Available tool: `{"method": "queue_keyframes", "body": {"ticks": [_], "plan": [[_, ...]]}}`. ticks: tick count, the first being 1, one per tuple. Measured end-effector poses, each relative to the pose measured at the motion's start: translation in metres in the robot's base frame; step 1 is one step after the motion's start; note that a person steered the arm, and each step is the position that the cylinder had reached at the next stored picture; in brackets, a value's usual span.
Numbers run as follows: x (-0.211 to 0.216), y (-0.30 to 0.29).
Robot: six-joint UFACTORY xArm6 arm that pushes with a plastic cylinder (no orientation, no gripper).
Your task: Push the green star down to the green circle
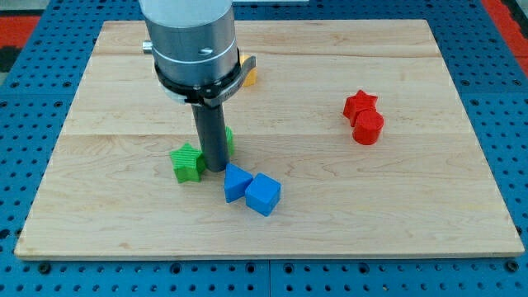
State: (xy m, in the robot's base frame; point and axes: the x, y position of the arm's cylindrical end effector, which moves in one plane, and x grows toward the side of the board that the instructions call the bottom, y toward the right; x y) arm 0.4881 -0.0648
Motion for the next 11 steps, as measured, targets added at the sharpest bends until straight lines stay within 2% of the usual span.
{"method": "queue_keyframes", "body": {"ticks": [1,2,3,4,5,6,7,11], "plan": [[-0.028,0.001],[-0.081,-0.021],[-0.074,-0.078],[0.006,-0.126],[0.072,-0.127],[0.079,-0.098],[0.059,-0.052],[-0.054,-0.029]]}}
